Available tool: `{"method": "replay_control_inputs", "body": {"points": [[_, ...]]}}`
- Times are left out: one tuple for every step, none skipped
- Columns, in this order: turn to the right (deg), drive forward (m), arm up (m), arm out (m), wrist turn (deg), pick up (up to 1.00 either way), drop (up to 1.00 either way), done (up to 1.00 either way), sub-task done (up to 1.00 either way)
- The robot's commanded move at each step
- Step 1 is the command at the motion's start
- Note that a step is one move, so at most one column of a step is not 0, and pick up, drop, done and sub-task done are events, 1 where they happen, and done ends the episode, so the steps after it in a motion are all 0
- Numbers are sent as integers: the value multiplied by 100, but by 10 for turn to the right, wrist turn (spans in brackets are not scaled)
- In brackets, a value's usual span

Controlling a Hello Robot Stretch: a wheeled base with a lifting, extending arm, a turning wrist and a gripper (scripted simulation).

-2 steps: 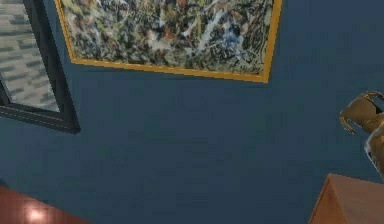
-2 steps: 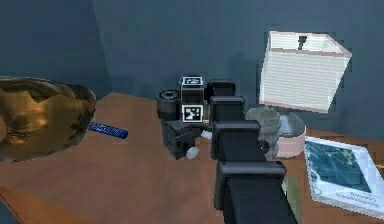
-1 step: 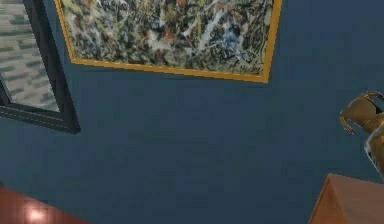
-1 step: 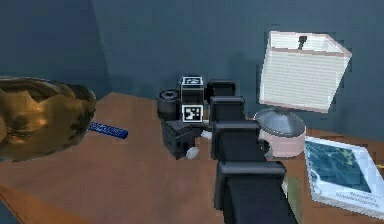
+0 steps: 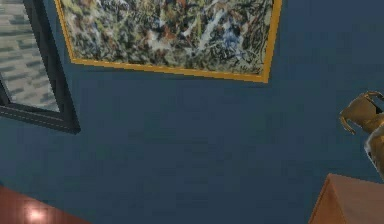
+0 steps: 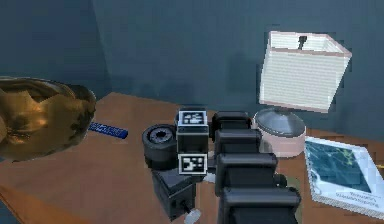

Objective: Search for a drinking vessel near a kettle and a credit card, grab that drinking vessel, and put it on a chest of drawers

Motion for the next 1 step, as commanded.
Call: {"method": "replay_control_inputs", "body": {"points": [[0, 0, 0, 0, 0, 0, 0, 100, 0]]}}
